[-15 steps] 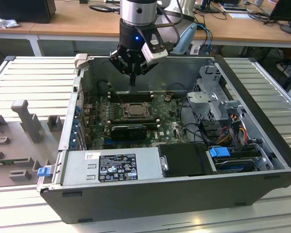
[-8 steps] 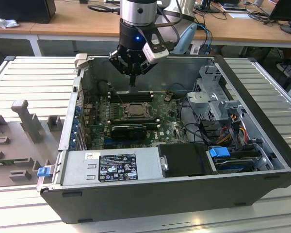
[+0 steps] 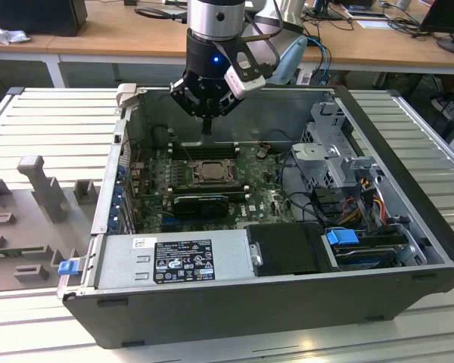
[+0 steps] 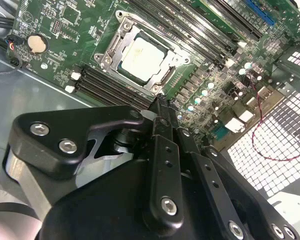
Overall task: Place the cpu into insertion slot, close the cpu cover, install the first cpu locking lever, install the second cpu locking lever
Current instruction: 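Install the first cpu locking lever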
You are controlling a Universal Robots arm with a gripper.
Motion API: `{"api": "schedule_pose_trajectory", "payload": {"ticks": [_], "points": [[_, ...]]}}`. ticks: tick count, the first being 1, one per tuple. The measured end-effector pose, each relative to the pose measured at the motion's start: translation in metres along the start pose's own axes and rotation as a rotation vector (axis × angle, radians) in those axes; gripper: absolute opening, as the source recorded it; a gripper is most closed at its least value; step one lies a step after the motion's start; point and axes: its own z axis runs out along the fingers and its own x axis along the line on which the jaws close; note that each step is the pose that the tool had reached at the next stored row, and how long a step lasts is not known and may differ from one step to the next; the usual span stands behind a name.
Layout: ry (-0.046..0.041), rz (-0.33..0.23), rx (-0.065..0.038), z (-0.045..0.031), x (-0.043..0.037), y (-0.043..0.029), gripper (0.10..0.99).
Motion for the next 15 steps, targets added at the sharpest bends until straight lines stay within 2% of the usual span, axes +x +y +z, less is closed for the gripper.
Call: {"api": "schedule_pose_trajectory", "payload": {"ticks": [7, 9, 10, 12, 15], "points": [[0.0014, -0.036, 0.001, 0.0002, 0.0005, 0.0001, 0.106], [0.002, -0.053, 0.002, 0.0013, 0.0009, 0.0, 0.106], [0.0032, -0.082, 0.003, 0.0025, 0.0009, 0.0, 0.106], [0.002, -0.102, 0.002, 0.007, 0.0064, -0.0003, 0.106], [-0.0064, -0.102, 0.0, 0.0099, 0.015, -0.0005, 0.106]]}}
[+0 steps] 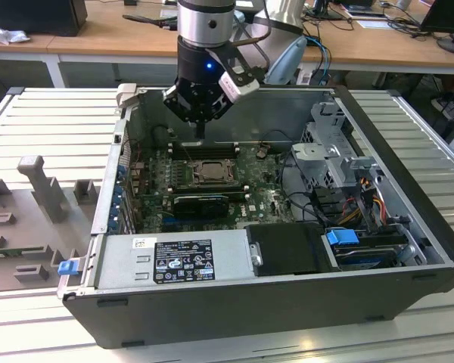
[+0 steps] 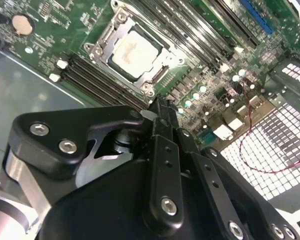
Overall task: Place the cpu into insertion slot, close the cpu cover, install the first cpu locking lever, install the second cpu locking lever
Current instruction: 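Install the first cpu locking lever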
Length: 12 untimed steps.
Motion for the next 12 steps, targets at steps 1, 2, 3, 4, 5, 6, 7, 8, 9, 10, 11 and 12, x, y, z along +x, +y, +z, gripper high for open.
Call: {"api": "schedule_pose_trajectory", "payload": {"ticks": [1, 2, 3, 4, 5, 6, 7, 8, 9, 10, 11, 12], "points": [[-0.0038, 0.0, 0.0, 0.0008, 0.003, 0.0004, 0.106], [-0.0061, 0.0, 0.0, 0.0017, 0.0047, 0.0007, 0.106], [-0.007, 0.0, 0.0, 0.0028, 0.0056, 0.0007, 0.106], [-0.0071, 0.0, 0.0, 0.0033, 0.0056, 0.0007, 0.106], [-0.0071, 0.0, -0.001, 0.0038, 0.0056, 0.0007, 0.106], [-0.0072, 0.0, -0.001, 0.0043, 0.0056, 0.0007, 0.106], [-0.0072, 0.0, -0.002, 0.0047, 0.0057, 0.0007, 0.106], [-0.0074, 0.0, -0.003, 0.0052, 0.0057, 0.0006, 0.106], [-0.0075, 0.0, -0.004, 0.0055, 0.0057, 0.0006, 0.106], [-0.0077, 0.0, -0.005, 0.0058, 0.0056, 0.0006, 0.106], [-0.0077, 0.0, -0.005, 0.0061, 0.0056, 0.0006, 0.106], [-0.0079, 0.0, -0.006, 0.0064, 0.0056, 0.0006, 0.106]]}}
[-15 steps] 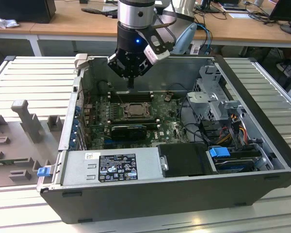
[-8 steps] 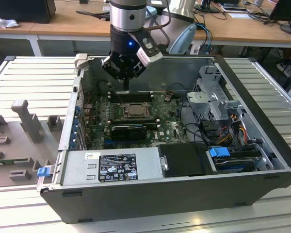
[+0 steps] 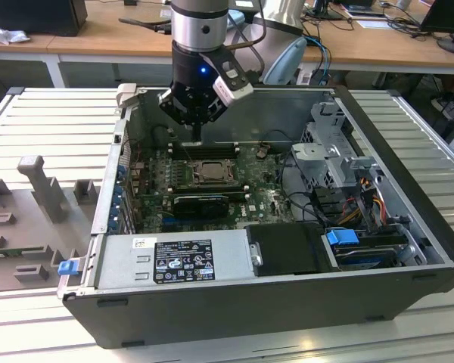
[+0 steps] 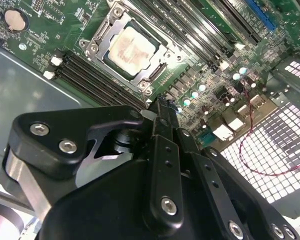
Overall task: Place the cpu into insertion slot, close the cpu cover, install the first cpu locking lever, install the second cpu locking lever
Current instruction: 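Install the first cpu locking lever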
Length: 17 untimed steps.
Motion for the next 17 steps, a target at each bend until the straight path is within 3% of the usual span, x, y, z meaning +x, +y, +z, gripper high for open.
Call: {"api": "schedule_pose_trajectory", "payload": {"ticks": [17], "points": [[-0.0011, 0.0, -0.007, 0.006, -0.0001, -0.0003, 0.106]]}}
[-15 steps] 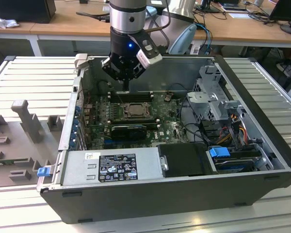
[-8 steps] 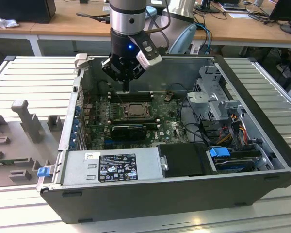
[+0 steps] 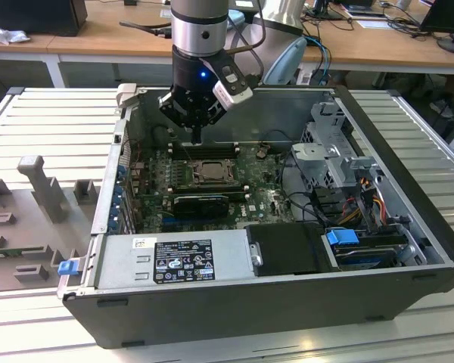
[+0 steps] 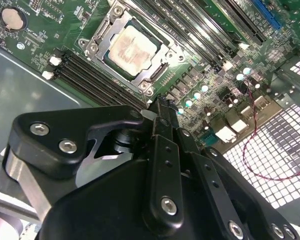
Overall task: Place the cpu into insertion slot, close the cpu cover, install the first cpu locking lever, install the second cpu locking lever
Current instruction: 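Install the first cpu locking lever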
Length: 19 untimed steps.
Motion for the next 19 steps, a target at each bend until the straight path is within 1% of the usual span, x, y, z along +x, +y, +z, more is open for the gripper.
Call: {"api": "schedule_pose_trajectory", "payload": {"ticks": [19], "points": [[-0.0008, 0.0, -0.005, 0.0075, 0.0013, -0.0002, 0.106]]}}
